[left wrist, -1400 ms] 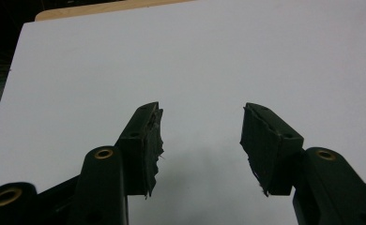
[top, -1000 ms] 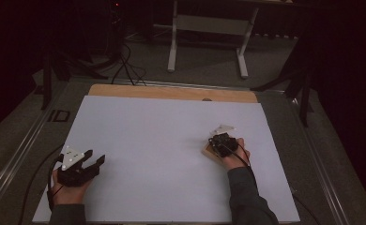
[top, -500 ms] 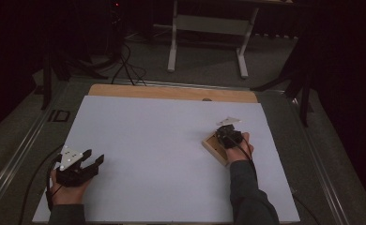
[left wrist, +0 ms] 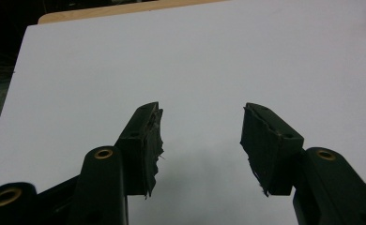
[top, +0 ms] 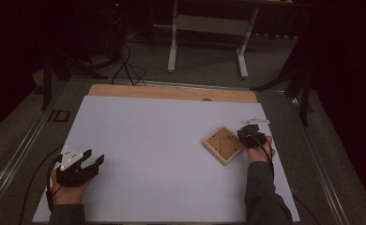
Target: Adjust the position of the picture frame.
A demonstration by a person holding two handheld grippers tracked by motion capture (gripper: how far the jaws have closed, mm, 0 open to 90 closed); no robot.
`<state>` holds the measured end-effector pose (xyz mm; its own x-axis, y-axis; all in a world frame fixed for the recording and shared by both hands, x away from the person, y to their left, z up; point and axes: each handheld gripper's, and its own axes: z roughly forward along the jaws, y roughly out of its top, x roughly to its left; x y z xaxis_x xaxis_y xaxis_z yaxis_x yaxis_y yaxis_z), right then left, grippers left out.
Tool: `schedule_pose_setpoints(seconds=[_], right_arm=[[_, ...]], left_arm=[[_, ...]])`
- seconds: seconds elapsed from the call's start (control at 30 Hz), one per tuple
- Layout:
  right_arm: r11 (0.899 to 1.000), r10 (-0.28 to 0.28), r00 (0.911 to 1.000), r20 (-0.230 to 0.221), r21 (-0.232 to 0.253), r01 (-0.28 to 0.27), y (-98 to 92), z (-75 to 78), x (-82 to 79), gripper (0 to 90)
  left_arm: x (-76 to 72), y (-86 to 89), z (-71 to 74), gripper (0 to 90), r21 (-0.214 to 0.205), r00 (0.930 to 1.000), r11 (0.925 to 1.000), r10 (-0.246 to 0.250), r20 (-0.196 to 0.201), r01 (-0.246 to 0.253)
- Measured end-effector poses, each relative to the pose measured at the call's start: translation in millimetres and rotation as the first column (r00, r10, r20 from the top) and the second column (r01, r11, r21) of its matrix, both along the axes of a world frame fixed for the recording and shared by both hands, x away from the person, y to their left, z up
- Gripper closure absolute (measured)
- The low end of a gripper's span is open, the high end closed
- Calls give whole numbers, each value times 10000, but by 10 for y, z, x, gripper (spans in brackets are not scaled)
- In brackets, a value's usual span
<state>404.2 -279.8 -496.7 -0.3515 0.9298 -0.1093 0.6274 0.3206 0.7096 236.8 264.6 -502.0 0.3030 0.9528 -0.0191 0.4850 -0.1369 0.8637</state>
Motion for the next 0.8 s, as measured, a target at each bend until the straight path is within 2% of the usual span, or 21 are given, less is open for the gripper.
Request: schedule_pose_setpoints(seconds=[0.2, 0.47, 0.53, 0.57, 0.8], right_arm=[[9996, -271, 9995, -165, 67, 272, -152, -70, -36, 899], [9995, -290, 9990, -346, 123, 294, -251, -139, -98, 899], [9991, -348, 9988, -333, 237, 356, -263, -146, -110, 899], [9977, -423, 9985, -349, 517, 441, -295, -159, -142, 899], [9988, -223, 9989, -416, 428, 241, -305, -187, -223, 899]], left_arm=[[0, -3, -1, 474, 26, 10000, 10000, -17, -21, 17], [1, -4, -3, 473, 22, 10000, 10000, -2, -30, 2], [0, -6, -3, 473, 37, 10000, 10000, -18, -34, 18], [-1, -6, -3, 473, 34, 10000, 10000, -19, -33, 20], [-1, -1, -3, 473, 29, 10000, 10000, 22, -30, -22]])
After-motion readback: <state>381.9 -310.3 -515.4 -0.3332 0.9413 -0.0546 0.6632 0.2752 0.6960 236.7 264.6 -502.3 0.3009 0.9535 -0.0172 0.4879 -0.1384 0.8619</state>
